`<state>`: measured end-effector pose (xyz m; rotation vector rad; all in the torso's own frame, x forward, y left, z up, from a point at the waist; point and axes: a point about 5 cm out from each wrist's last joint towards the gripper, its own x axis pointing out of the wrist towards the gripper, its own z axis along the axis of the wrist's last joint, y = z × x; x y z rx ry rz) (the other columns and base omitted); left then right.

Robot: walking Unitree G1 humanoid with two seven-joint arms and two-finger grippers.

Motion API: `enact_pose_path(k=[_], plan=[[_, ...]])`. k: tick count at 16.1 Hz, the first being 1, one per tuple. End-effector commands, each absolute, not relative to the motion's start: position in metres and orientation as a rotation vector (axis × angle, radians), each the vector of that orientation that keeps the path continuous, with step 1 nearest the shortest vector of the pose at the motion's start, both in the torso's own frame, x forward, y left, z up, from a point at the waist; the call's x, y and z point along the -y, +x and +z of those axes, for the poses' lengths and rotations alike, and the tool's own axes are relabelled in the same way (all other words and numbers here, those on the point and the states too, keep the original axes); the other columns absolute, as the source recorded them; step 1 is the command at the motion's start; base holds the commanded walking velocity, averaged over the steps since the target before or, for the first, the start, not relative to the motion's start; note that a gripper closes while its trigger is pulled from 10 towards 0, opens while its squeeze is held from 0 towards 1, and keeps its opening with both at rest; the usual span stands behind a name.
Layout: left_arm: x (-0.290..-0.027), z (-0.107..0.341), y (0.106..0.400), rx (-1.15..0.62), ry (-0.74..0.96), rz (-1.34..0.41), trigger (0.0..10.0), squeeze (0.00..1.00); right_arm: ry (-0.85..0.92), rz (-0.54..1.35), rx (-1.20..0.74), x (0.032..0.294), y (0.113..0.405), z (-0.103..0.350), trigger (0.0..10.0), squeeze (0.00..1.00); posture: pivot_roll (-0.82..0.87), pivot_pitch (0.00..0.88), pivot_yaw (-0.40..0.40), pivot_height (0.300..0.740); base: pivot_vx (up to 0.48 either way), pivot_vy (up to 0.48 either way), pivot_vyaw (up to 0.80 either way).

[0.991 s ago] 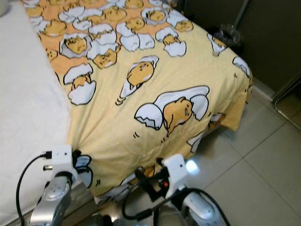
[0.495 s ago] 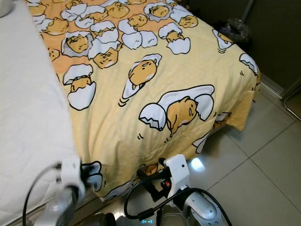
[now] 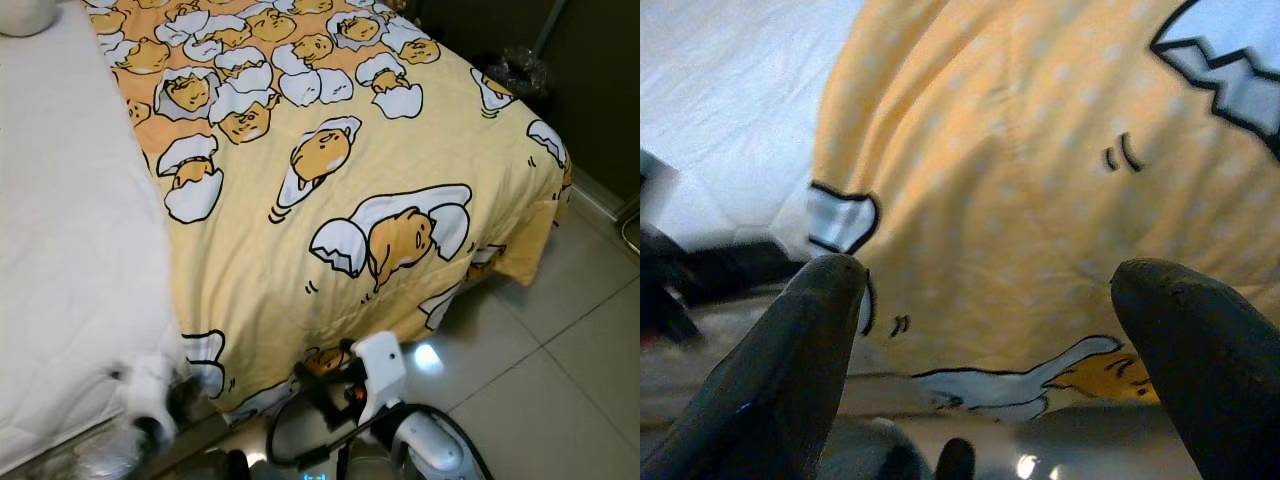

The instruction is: Clean up the room

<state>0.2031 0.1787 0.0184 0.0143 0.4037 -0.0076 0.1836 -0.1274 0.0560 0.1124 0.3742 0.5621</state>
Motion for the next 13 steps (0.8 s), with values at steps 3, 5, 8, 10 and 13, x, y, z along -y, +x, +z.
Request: enact_pose_path(k=[3,5,8,10,13], plan=[[-0.183,0.078,0.242,-0.113,0.057,0.076,10.0,1.00,0.102,0.378,-0.271,0.147,0.216,0.062,10.0,0.00,-0.10,0.031,0.037,0.740,0.000,0.000,0.61],[-0.185,0.077,0.262,-0.125,0.039,0.116,10.0,0.00,0.088,0.270,-0.196,0.155,0.241,0.070,10.0,0.00,-0.09,0.000,0.030,0.740,0.000,0.000,0.61],[-0.203,0.077,0.270,-0.135,0.098,0.263,10.0,0.00,0.018,0.171,-0.029,0.156,0.272,0.086,10.0,0.00,-0.05,0.000,0.016,0.740,0.000,0.000,0.61],[-0.211,0.069,0.268,-0.179,0.121,0.296,10.0,0.00,-0.016,0.161,0.017,0.151,0.280,0.089,10.0,0.00,-0.03,0.000,0.007,0.740,0.000,0.000,0.63],[-0.217,0.055,0.270,-0.211,0.132,0.287,10.0,0.00,-0.015,0.163,0.013,0.149,0.293,0.085,10.0,0.02,-0.02,0.000,-0.007,0.740,0.000,0.000,0.62]])
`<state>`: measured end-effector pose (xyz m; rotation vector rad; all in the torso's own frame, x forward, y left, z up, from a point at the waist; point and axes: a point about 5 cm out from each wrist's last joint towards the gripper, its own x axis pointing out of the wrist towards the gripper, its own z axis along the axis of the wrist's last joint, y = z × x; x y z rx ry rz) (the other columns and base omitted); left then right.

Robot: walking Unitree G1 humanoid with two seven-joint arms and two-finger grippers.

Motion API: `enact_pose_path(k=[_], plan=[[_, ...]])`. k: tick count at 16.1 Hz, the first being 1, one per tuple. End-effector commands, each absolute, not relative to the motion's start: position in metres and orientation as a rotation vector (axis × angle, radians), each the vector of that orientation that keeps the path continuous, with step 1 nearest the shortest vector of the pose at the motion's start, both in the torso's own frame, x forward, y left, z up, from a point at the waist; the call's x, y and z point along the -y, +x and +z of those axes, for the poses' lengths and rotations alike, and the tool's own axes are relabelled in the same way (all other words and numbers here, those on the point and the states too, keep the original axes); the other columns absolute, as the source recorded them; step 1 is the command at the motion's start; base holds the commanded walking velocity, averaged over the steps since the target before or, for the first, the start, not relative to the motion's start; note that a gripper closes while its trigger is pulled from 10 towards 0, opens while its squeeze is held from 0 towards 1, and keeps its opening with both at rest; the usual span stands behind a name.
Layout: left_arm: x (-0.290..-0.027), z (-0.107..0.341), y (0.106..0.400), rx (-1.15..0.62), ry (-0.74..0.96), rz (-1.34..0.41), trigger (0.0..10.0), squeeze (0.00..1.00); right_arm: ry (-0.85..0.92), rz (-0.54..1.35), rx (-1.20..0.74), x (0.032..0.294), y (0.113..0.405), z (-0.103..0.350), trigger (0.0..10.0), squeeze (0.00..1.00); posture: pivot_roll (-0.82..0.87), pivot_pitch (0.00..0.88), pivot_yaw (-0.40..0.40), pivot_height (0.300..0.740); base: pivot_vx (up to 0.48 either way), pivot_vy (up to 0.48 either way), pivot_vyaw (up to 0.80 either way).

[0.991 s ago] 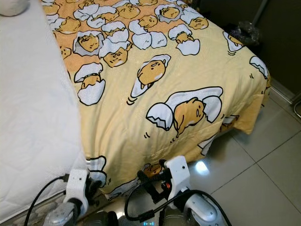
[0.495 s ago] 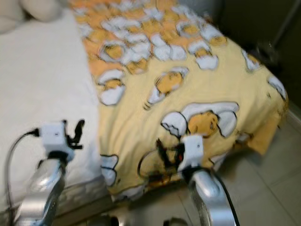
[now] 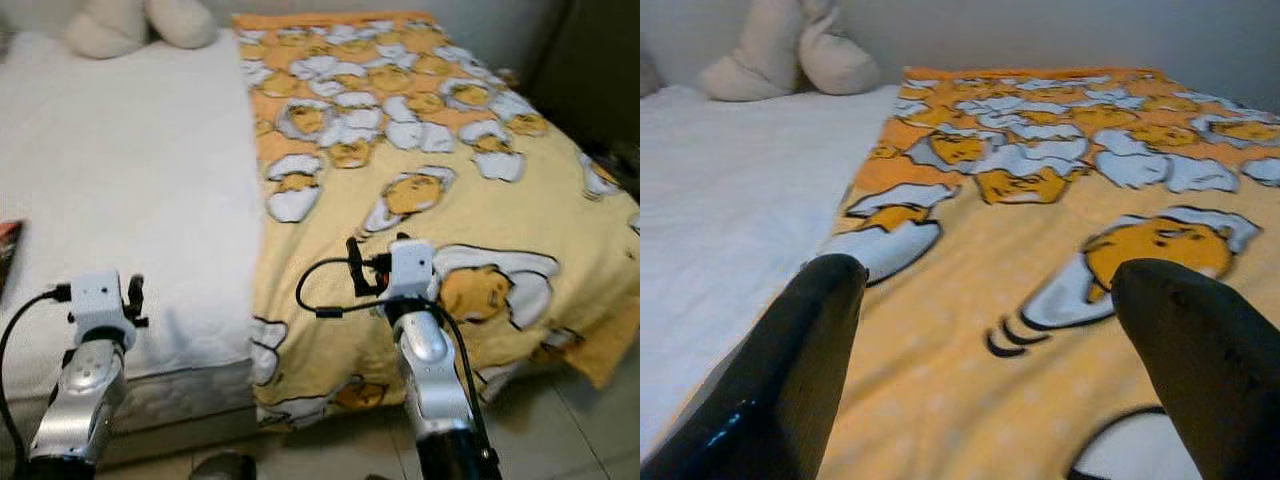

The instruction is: Clean up the room

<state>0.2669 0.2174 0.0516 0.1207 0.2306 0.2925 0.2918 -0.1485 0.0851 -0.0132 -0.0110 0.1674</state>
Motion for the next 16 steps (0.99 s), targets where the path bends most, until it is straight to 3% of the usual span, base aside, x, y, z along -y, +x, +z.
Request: enact_pose_path(k=[1,4,8,13,16], plan=[[-0.213,0.058,0.275,-0.182,0.100,0.243,10.0,0.00,0.004,0.142,-0.006,0.156,0.294,0.081,10.0,0.02,-0.03,0.000,-0.005,0.740,0.000,0.000,0.63],[-0.203,0.070,0.282,-0.126,0.120,0.176,10.0,0.00,0.019,0.112,-0.021,0.167,0.293,0.078,10.0,0.02,-0.05,0.000,0.010,0.740,0.000,0.000,0.62],[-0.187,0.075,0.283,-0.080,0.082,0.132,10.0,0.00,0.046,0.083,-0.045,0.175,0.292,0.072,10.0,0.02,-0.07,0.000,0.028,0.740,0.000,-0.480,0.61],[-0.185,0.074,0.290,-0.105,0.085,0.112,10.0,0.00,-0.020,0.168,-0.073,0.161,0.281,0.066,10.0,0.00,-0.08,0.000,0.031,0.740,0.000,0.000,0.36],[-0.182,0.071,0.262,-0.168,0.037,-0.059,10.0,0.00,0.031,0.105,-0.091,0.172,0.256,0.064,10.0,0.00,-0.08,0.000,0.033,0.740,0.000,0.000,0.00]])
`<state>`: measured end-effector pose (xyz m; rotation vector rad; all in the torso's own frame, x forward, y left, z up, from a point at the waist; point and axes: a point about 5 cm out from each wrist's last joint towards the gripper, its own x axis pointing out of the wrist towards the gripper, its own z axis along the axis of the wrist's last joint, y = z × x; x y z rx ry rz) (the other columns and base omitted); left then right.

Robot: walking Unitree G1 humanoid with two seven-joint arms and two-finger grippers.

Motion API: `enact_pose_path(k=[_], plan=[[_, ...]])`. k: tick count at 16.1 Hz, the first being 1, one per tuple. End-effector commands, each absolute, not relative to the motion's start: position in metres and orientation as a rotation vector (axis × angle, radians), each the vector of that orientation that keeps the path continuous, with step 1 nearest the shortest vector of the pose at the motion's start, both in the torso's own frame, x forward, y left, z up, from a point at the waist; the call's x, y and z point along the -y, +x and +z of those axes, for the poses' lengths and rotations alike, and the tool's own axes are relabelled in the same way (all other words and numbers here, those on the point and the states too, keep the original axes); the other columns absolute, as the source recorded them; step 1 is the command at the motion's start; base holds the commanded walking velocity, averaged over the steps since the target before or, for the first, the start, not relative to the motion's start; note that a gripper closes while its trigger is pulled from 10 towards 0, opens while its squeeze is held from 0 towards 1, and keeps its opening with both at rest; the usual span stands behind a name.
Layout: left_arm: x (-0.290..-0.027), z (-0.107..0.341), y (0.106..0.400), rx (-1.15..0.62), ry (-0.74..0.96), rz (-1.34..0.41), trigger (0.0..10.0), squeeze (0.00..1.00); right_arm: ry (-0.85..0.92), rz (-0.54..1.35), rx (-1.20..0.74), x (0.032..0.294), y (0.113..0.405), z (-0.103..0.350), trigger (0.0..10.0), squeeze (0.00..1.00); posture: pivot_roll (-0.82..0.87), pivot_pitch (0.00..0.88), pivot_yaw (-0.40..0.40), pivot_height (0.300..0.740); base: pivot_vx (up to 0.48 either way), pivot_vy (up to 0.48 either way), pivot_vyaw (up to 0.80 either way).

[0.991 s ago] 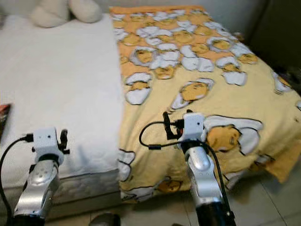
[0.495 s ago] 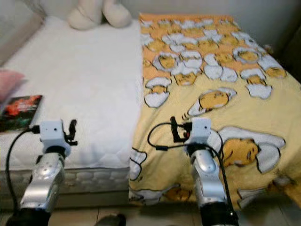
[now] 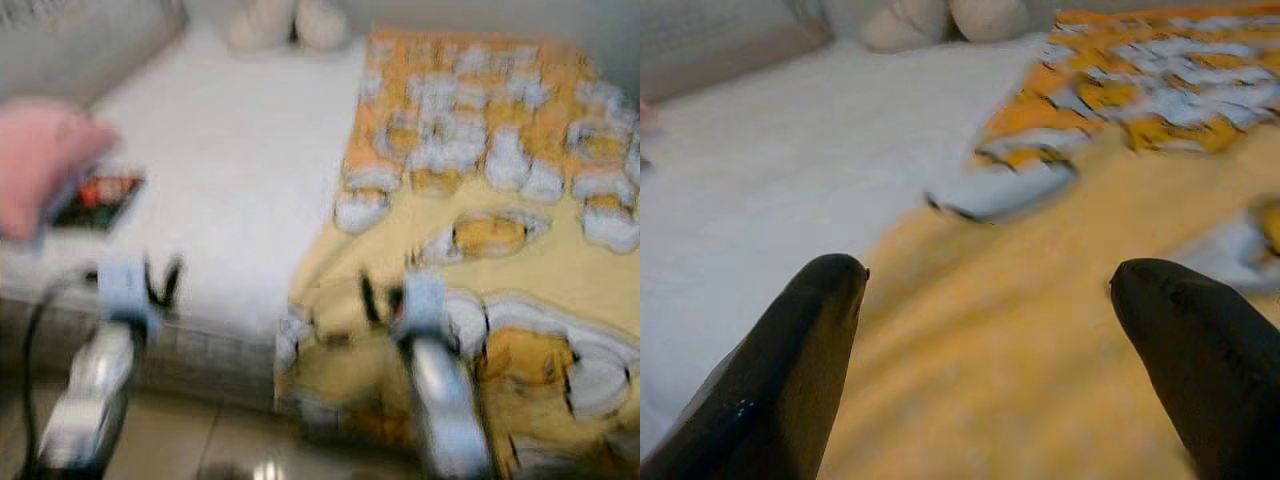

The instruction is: Clean up the room

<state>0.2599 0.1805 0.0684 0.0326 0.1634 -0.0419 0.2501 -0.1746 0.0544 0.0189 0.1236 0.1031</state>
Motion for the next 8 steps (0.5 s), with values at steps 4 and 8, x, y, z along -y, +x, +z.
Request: enact_pose_path(k=[4,8], plan=[[-0.151,0.069,0.230,-0.338,-0.128,-0.368,10.0,0.00,0.007,0.091,-0.153,0.188,0.226,0.056,10.0,0.00,-0.06,0.000,0.009,0.740,0.000,0.000,0.38],[-0.158,0.090,0.249,-0.180,-0.082,-0.200,10.0,0.00,0.085,0.010,-0.131,0.192,0.254,0.063,10.0,0.00,-0.06,0.000,0.022,0.740,0.000,0.000,0.72]])
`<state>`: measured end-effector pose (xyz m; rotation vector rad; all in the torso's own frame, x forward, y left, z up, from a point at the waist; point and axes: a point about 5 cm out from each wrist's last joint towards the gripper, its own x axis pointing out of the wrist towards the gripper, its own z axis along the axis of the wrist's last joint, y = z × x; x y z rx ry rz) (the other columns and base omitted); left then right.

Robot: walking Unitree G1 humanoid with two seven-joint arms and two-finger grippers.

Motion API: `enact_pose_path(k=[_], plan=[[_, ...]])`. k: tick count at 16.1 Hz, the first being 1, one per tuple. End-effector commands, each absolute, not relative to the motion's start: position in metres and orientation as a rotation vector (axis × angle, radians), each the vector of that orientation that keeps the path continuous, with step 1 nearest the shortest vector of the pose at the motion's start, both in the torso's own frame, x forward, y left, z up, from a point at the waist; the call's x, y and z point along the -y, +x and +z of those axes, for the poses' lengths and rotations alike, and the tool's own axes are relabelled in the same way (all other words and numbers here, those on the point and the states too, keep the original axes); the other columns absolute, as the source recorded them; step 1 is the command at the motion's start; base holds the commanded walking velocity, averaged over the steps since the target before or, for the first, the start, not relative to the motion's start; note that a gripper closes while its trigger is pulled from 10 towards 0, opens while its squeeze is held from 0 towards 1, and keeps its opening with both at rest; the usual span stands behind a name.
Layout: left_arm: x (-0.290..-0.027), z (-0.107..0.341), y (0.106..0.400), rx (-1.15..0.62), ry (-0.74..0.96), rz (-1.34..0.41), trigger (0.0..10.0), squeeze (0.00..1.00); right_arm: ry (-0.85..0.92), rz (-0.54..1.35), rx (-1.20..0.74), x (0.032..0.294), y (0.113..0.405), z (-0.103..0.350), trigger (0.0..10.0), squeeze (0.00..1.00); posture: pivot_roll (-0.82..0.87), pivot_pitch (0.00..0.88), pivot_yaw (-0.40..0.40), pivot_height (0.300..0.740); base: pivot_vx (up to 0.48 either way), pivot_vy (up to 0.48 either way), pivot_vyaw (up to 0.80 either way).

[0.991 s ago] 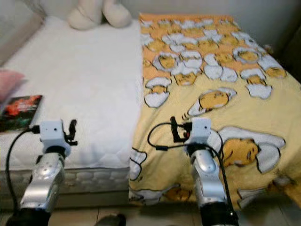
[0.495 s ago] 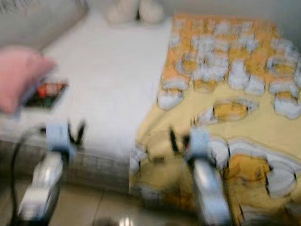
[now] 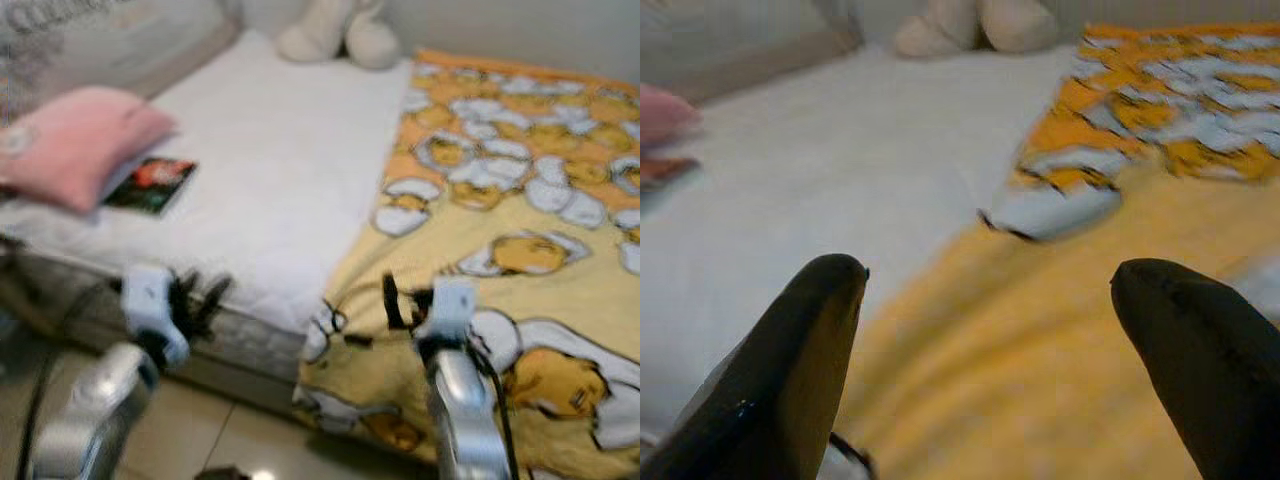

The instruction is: Clean up the room

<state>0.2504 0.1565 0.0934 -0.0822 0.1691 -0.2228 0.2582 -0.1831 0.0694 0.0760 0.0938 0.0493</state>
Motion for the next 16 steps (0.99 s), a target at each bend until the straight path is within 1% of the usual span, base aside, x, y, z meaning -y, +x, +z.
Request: enact_pose_path(k=[1,2,4,6,7,9,11,12,14,15,16], plan=[[-0.168,0.088,0.252,-0.195,-0.058,-0.174,10.0,0.00,0.091,0.031,-0.132,0.188,0.260,0.065,10.0,0.00,-0.06,0.000,0.023,0.740,0.000,0.000,0.64],[-0.174,0.087,0.254,-0.196,-0.072,-0.147,10.0,0.00,0.091,0.046,-0.134,0.185,0.263,0.065,10.0,0.00,-0.06,0.000,0.023,0.740,0.247,-0.409,0.64],[-0.177,0.085,0.255,-0.195,-0.056,-0.121,10.0,0.00,0.088,0.086,-0.146,0.179,0.267,0.065,10.0,0.00,-0.06,0.000,0.021,0.740,0.000,-0.416,0.63],[-0.176,0.084,0.254,-0.188,-0.049,-0.111,10.0,0.00,0.080,0.122,-0.163,0.173,0.268,0.062,10.0,0.00,-0.05,0.000,0.015,0.740,0.000,-0.414,0.62],[-0.175,0.084,0.254,-0.187,-0.045,-0.109,10.0,0.00,0.083,0.134,-0.170,0.170,0.268,0.060,10.0,0.00,-0.05,0.000,0.008,0.740,0.277,-0.390,0.62],[-0.177,0.084,0.255,-0.179,0.012,-0.064,10.0,0.00,0.080,0.146,-0.174,0.169,0.267,0.059,10.0,0.00,-0.04,0.000,0.002,0.740,0.000,0.000,0.62],[-0.180,0.087,0.257,-0.157,0.032,-0.048,10.0,0.00,0.075,0.160,-0.174,0.168,0.268,0.059,10.0,0.00,-0.03,0.000,-0.002,0.740,0.000,0.000,0.62],[-0.176,0.095,0.259,-0.099,0.051,-0.090,10.0,0.00,0.074,0.168,-0.175,0.168,0.269,0.060,10.0,0.00,-0.03,0.000,-0.010,0.740,0.412,0.244,0.61],[-0.177,0.100,0.265,-0.088,-0.018,-0.043,10.0,0.00,0.072,0.177,-0.176,0.167,0.271,0.060,10.0,0.00,-0.03,0.000,-0.011,0.740,0.428,0.000,0.61],[-0.177,0.101,0.265,-0.086,-0.022,-0.034,10.0,0.00,0.072,0.178,-0.175,0.167,0.271,0.060,10.0,0.00,-0.03,0.000,-0.010,0.740,0.424,0.000,0.61],[-0.177,0.099,0.265,-0.104,-0.053,-0.014,10.0,0.00,0.073,0.178,-0.178,0.169,0.271,0.060,10.0,0.00,-0.04,0.000,-0.009,0.740,0.405,0.259,0.60]])
